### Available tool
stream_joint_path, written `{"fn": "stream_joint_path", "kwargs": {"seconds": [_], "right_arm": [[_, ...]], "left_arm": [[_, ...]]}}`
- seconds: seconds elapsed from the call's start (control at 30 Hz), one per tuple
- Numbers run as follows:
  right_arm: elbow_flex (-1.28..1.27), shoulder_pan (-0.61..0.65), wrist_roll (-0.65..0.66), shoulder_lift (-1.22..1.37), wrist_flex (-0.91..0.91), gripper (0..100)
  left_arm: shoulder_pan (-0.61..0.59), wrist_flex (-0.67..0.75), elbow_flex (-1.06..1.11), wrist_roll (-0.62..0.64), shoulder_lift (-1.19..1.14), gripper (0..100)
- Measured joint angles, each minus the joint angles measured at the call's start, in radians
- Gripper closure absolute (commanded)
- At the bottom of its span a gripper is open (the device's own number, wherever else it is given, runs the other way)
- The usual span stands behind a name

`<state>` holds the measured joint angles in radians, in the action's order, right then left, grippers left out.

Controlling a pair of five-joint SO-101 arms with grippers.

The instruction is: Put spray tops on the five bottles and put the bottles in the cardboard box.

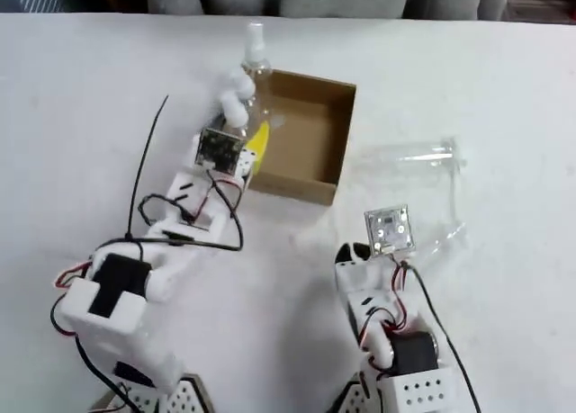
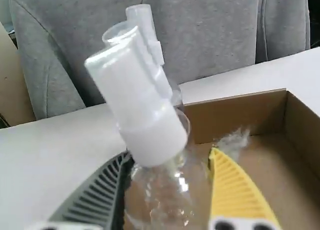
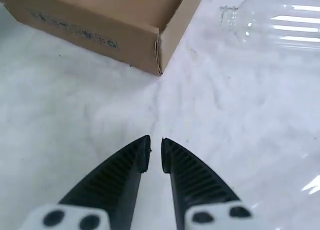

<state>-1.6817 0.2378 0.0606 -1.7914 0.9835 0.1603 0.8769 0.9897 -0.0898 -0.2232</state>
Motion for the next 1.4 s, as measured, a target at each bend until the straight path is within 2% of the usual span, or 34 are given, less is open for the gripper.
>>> {"fn": "stream_joint_path", "kwargs": {"seconds": [0.27, 0.5, 0.6, 1.4], "right_arm": [[0.0, 0.0, 0.0, 0.0, 0.0, 98.2], [0.0, 0.0, 0.0, 0.0, 0.002, 98.2], [0.0, 0.0, 0.0, 0.0, 0.002, 98.2], [0.0, 0.002, 0.0, 0.0, 0.002, 98.2]], "left_arm": [[0.0, 0.003, 0.0, 0.0, -0.008, 97], [-0.005, 0.003, 0.0, 0.003, -0.008, 75], [-0.009, 0.003, 0.003, 0.002, -0.008, 71], [-0.057, 0.003, 0.005, 0.002, -0.009, 70]]}}
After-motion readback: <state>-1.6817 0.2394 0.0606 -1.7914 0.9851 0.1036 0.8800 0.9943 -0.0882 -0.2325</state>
